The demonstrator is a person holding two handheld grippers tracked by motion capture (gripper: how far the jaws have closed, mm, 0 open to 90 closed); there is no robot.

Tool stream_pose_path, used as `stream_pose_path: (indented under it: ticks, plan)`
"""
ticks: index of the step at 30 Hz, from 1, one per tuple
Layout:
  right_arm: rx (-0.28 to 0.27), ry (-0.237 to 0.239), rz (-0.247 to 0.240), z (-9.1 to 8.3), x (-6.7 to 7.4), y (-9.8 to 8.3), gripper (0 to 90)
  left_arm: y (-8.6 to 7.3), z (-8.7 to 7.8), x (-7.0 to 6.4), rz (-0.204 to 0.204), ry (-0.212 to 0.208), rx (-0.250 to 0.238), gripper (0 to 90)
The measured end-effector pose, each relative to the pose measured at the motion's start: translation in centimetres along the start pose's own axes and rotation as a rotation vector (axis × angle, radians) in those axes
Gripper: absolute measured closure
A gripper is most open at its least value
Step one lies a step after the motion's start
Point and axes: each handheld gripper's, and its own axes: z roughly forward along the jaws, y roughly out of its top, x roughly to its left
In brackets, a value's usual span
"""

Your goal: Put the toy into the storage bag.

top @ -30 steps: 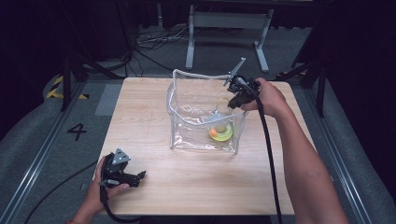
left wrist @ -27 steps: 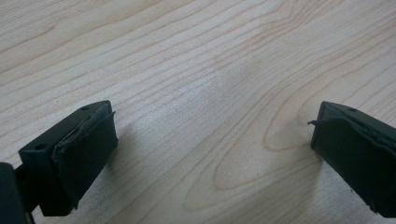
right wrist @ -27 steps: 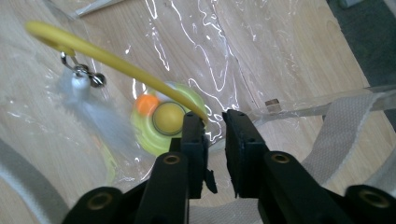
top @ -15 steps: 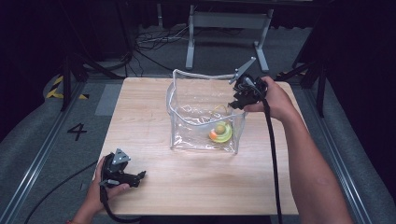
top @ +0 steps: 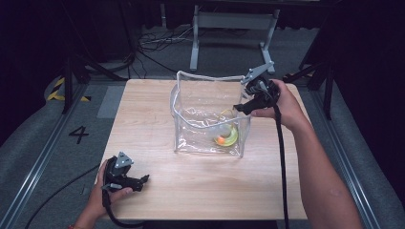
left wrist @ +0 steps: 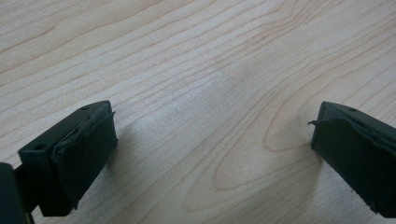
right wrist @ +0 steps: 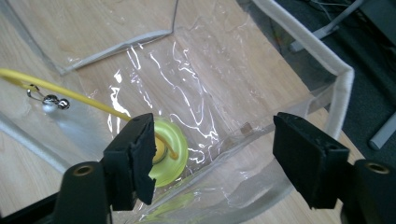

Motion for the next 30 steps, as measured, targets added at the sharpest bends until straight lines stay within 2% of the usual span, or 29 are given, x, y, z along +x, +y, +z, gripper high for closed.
stream_pose_path:
  ticks: [6,14,25,30]
  plan:
    - [-0.059,-0.03,0.003,-1.5,0.2,-0.7,27.6,0.0,0.0,0.0,0.0,0.0,0.0,0.6]
    - [-0.097,-0.066,0.008,-3.4,0.1,-1.7,29.5,0.0,0.0,0.0,0.0,0.0,0.0,0.6]
    - [-0.116,-0.085,-0.008,-6.4,1.1,-4.1,30.6,0.0,0.0,0.0,0.0,0.0,0.0,0.5]
    - [-0.126,-0.085,-0.001,-6.8,1.6,-5.9,30.3,0.0,0.0,0.0,0.0,0.0,0.0,0.5]
